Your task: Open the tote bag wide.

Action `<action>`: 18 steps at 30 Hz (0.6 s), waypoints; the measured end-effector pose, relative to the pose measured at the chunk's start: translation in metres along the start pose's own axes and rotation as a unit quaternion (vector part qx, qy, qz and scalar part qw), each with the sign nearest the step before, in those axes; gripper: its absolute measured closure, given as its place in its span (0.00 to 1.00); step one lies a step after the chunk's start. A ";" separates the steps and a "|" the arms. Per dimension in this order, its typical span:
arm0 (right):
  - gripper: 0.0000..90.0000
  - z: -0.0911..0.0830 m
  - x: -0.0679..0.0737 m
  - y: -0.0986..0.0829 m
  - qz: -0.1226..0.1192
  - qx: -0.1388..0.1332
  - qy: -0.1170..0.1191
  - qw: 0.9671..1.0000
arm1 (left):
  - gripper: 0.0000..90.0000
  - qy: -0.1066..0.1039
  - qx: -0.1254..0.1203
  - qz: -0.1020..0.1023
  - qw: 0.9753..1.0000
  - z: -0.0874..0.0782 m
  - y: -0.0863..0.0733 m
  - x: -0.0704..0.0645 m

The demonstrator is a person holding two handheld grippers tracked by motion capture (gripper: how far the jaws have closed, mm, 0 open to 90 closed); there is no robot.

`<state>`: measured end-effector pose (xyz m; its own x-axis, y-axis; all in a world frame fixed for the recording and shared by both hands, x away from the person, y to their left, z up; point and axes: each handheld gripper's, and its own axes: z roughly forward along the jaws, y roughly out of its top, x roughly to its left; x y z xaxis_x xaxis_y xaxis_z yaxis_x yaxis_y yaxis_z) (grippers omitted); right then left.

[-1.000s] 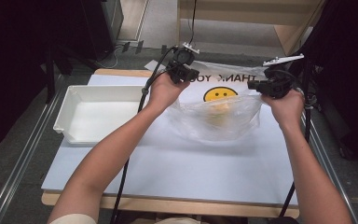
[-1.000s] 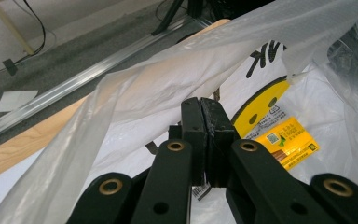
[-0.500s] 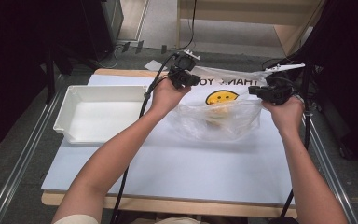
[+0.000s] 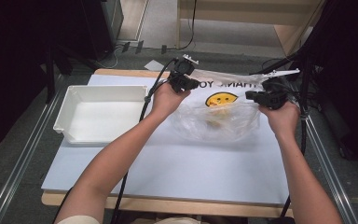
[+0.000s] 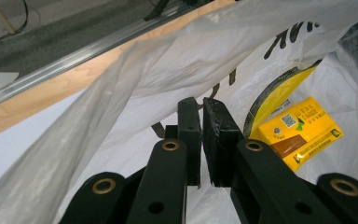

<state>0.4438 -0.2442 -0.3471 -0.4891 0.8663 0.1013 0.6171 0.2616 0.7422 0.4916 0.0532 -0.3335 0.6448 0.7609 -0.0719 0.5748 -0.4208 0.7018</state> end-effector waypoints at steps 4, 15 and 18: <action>0.97 0.003 0.001 -0.002 0.003 0.006 0.003 1.000 | 0.95 0.000 0.003 -0.005 1.000 0.004 -0.003 0.002; 0.97 0.009 -0.001 -0.013 0.014 0.008 0.004 1.000 | 0.95 0.003 -0.001 -0.011 1.000 0.012 -0.010 0.004; 0.97 0.010 -0.002 -0.014 0.016 0.009 0.003 1.000 | 0.95 0.005 -0.002 -0.015 1.000 0.014 -0.012 0.005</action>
<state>0.4425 -0.2448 -0.3644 -0.4737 0.8713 0.1287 0.6427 0.2420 0.7268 0.4949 0.0557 -0.3525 0.6215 0.7786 -0.0861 0.5925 -0.3953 0.7019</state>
